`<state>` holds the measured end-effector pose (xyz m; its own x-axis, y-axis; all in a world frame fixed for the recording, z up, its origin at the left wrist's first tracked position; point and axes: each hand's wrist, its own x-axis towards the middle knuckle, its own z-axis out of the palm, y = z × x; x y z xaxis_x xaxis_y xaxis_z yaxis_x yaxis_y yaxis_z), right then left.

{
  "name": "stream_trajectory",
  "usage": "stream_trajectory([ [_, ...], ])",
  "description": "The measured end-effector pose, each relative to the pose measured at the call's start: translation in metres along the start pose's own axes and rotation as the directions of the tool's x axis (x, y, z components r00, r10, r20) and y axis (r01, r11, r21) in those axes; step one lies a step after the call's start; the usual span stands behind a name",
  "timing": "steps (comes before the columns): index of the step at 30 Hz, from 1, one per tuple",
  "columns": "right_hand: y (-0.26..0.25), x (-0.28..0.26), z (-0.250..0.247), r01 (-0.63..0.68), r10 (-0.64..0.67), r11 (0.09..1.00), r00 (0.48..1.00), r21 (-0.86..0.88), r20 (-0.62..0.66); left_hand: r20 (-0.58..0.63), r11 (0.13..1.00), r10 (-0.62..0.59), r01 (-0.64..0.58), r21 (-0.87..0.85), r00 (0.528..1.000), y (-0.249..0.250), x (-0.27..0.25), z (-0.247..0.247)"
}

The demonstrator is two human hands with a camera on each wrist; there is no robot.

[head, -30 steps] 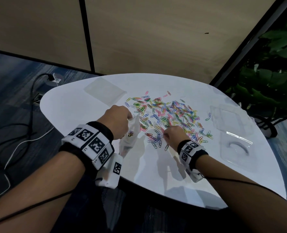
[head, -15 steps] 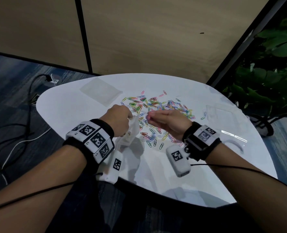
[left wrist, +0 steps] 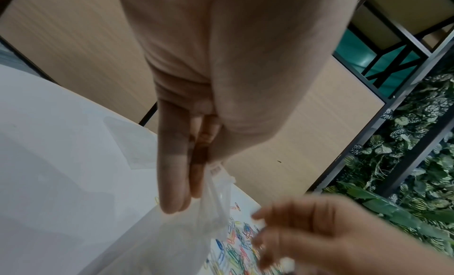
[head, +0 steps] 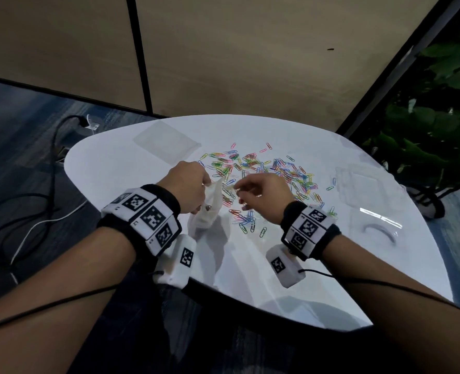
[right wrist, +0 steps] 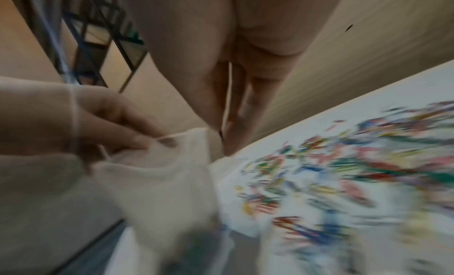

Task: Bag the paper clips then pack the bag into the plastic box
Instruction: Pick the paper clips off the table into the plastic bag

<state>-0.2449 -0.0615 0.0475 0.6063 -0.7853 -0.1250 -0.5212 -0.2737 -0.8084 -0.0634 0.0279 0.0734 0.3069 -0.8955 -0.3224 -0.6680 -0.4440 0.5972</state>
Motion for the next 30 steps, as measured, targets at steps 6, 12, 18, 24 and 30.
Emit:
stream_trajectory([
  [6, 0.092, -0.016, -0.011, -0.339, 0.458, 0.745, 0.886, -0.575, 0.070, -0.013, 1.000, -0.022, 0.022, 0.004, 1.000, -0.010, -0.001, -0.009],
  [12, 0.104, 0.005, 0.039, -0.344, 0.344, 0.851, 0.936, -0.397, -0.075, -0.038, 1.000, -0.026, 0.026, -0.008, 0.999, -0.021, -0.009, -0.015],
  [18, 0.101, 0.037, 0.045, -0.323, 0.284, 0.827, 0.946, -0.460, -0.154, -0.043, 0.999, -0.035, 0.035, -0.011, 0.998, -0.030, -0.008, -0.022],
  [24, 0.093, 0.047, 0.045, -0.150, 0.173, 0.717, 0.984, -0.681, -0.035, -0.027, 1.000, -0.009, 0.009, 0.002, 1.000, -0.024, -0.006, -0.017],
  [30, 0.087, 0.046, 0.043, -0.033, 0.099, 0.578, 0.995, -0.815, 0.030, -0.019, 1.000, -0.015, 0.016, 0.018, 1.000, -0.021, -0.005, -0.015],
])
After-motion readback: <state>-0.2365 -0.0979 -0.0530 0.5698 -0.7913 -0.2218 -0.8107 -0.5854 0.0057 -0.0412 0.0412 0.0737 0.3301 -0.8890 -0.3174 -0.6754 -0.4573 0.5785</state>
